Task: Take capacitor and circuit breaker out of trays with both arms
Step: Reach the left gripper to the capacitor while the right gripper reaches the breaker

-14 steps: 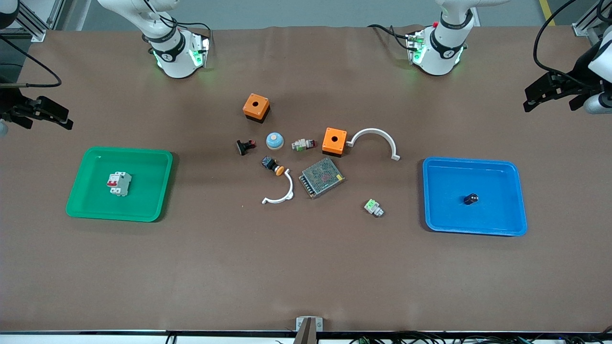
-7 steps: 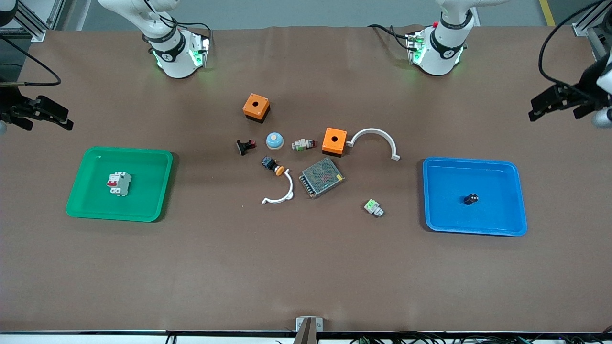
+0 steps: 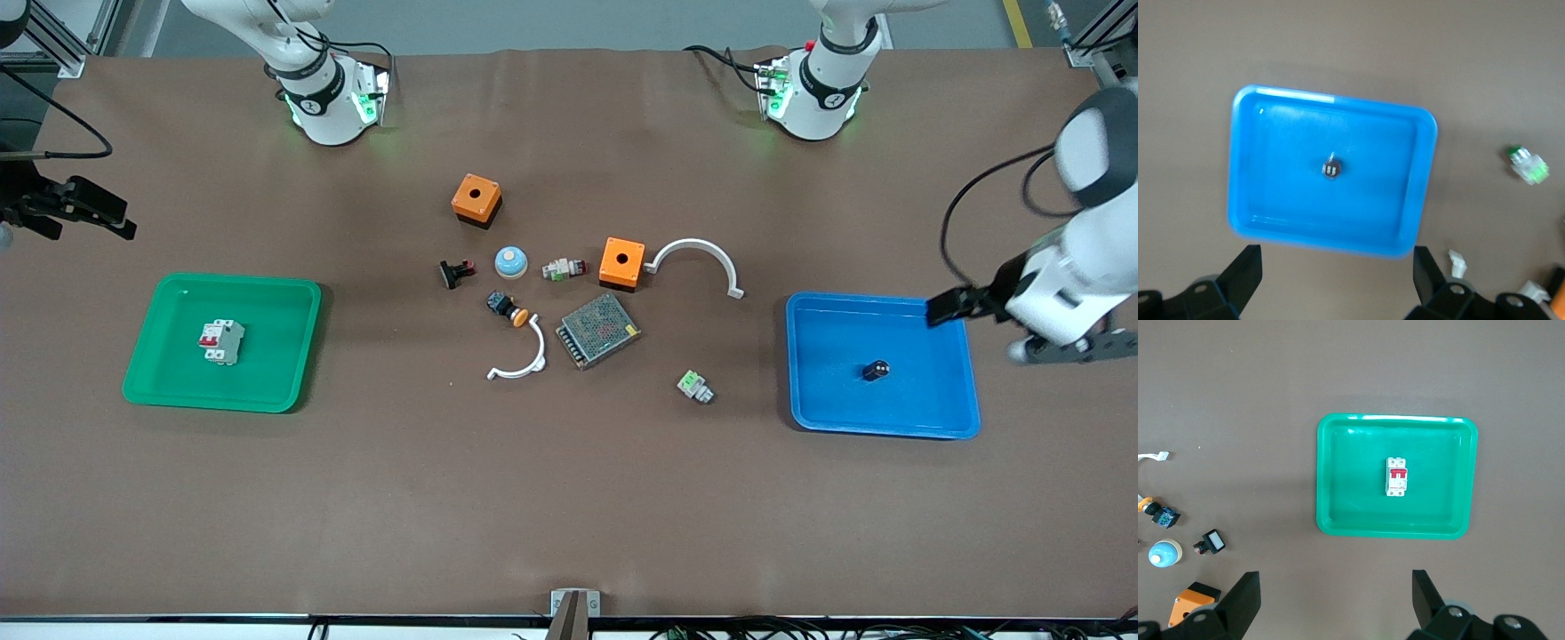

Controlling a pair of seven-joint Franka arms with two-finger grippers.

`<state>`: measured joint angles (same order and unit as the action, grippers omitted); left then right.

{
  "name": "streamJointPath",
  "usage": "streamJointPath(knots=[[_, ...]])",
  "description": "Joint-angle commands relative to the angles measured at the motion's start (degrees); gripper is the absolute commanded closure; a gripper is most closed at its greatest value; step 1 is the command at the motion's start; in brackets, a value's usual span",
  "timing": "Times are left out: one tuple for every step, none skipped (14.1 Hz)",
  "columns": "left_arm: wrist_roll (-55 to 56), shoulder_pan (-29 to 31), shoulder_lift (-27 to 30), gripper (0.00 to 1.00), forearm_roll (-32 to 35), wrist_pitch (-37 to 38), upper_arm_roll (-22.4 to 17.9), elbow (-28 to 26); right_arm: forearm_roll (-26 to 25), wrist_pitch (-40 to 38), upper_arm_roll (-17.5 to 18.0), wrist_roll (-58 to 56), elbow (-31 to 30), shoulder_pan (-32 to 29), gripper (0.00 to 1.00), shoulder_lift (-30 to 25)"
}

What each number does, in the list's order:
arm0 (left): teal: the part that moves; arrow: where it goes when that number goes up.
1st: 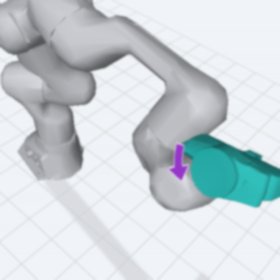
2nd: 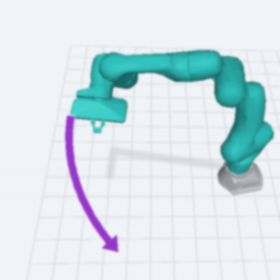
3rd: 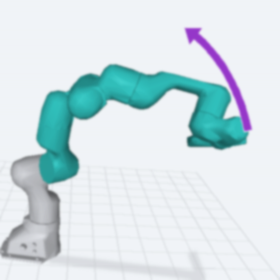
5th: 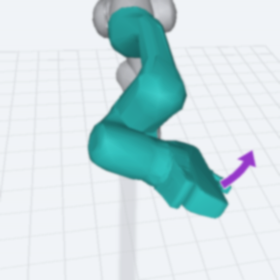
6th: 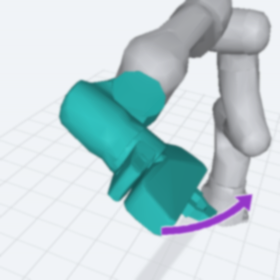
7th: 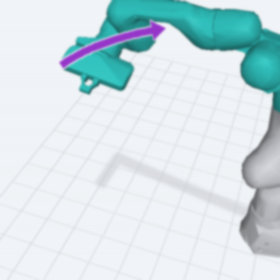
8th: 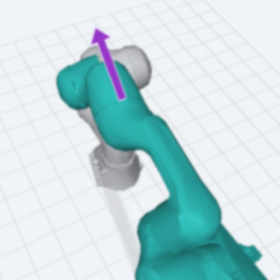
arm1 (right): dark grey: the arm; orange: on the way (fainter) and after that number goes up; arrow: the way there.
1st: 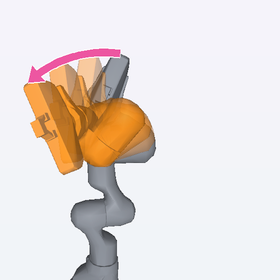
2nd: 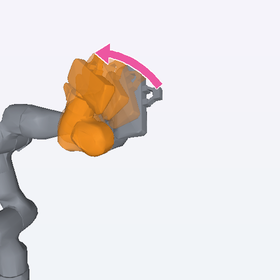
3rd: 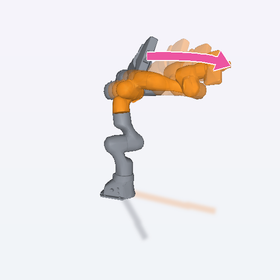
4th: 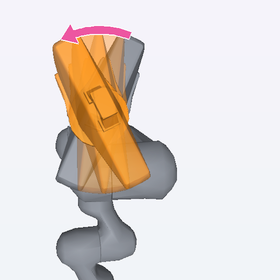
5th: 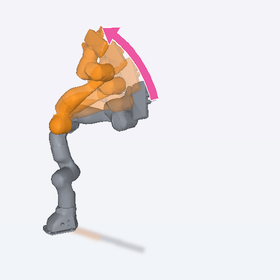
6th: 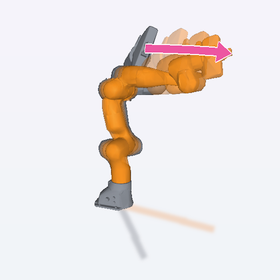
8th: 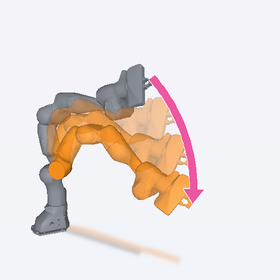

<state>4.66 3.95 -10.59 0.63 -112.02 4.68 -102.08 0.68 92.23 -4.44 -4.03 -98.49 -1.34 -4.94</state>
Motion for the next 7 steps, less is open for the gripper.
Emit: streamJointPath(knots=[[0.3, 1.2, -3.4, 0.00, 1.1, -10.4, 0.0, -6.0, 0.1, -0.3, 0.5, -0.1, 1.4, -2.6, 0.00, 2.0], [0.2, 1.2, -5.9, 0.00, 1.1, -11.9, 0.0, -5.9, 0.6, -0.3, 0.5, -0.3, 2.2, -3.4, 0.00, 3.7], [-0.4, 1.3, -7.8, 0.01, 1.2, -13.0, -0.1, -5.9, 0.6, 0.5, 0.5, -0.7, 2.8, -4.1, 0.00, 4.7], [-0.4, 2.5, -9.8, 0.02, 1.9, -14.7, 0.0, -6.1, 0.5, 2.1, 0.5, -0.8, 3.1, -5.1, 0.00, 6.7], [-0.8, 2.8, -11.4, 0.05, 2.4, -15.7, 0.0, -6.2, -0.2, 4.0, 0.5, -1.2, 3.6, -5.8, 0.00, 9.5], [-0.9, 3.0, -13.1, 0.08, 5.0, -16.2, 0.0, -6.2, -0.2, 5.7, 0.5, -2.7, 4.0, -7.2, 0.00, 11.9], [-0.9, 3.3, -14.2, 0.13, 8.2, -16.9, 0.1, -6.2, -0.1, 7.5, 0.5, -4.0, 4.4, -8.3, 0.00, 15.0]])
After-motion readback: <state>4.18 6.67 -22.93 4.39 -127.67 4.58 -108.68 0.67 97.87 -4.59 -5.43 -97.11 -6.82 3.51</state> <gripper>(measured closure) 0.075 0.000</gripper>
